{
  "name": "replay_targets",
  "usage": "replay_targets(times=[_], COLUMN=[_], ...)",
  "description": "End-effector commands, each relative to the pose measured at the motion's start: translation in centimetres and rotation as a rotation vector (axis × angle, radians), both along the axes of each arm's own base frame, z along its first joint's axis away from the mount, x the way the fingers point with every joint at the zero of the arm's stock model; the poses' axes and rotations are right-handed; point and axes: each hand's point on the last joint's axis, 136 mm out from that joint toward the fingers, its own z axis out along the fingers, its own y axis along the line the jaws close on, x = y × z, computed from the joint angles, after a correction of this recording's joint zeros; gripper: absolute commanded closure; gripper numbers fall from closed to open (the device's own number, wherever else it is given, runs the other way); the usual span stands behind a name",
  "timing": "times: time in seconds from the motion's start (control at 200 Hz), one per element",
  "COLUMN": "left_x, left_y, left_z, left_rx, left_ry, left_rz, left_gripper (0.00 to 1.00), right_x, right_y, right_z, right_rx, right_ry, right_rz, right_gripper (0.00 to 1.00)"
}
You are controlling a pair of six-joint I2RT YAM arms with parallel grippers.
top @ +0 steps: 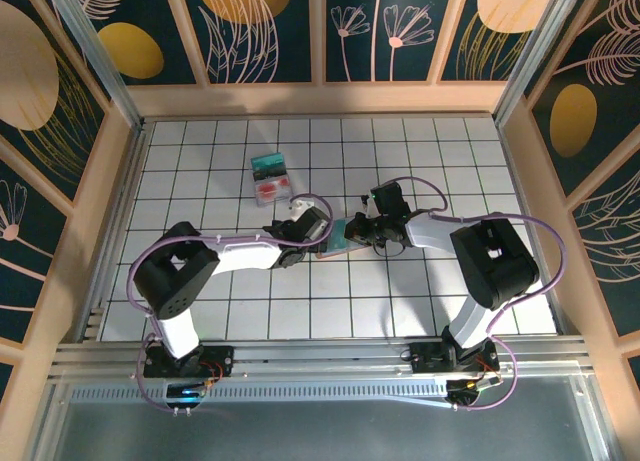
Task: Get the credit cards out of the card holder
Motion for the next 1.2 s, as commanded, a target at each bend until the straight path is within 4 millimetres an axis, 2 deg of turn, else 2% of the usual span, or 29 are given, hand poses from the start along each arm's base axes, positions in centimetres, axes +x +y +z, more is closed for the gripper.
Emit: replay_targets(times=[0.0, 0.27, 0.52, 0.726, 0.986, 1.196], left_x=[-0.1, -0.7, -0.9, -1.1, -1.2, -1.3], left_y=[-0.3, 0.2, 0.2, -0.2, -0.3, 0.3], left_z=[-1.0, -2.4, -3.3, -3.4, -3.4, -3.6], left_rx=[0.041, 0.085, 0.096, 0.085, 0.075, 0.09], left_ry=[0.021, 0.06, 0.082, 0.094, 0.094, 0.094], left_rz=[-0.025, -0.039, -0.054, -0.075, -0.07, -0.054], left_gripper=[0.01, 0.01, 0.01, 0.01, 0.01, 0.01], right_x=[0.4, 0.7, 0.7, 0.6, 0.9, 1.3], right_y=[-0.4, -0.5, 0.9, 1.6, 1.5, 0.2], right_z=[0.4, 0.6, 1.9, 2.1, 1.8, 2.0], right_rx=[-0.016, -0.009, 0.109, 0.169, 0.162, 0.105], right_ry=[-0.013, -0.02, -0.045, -0.056, -0.058, -0.085], right_rz=[0.004, 0.006, 0.033, 0.036, 0.027, -0.013], right_gripper=[0.98, 0.97, 0.84, 0.83, 1.0, 1.0])
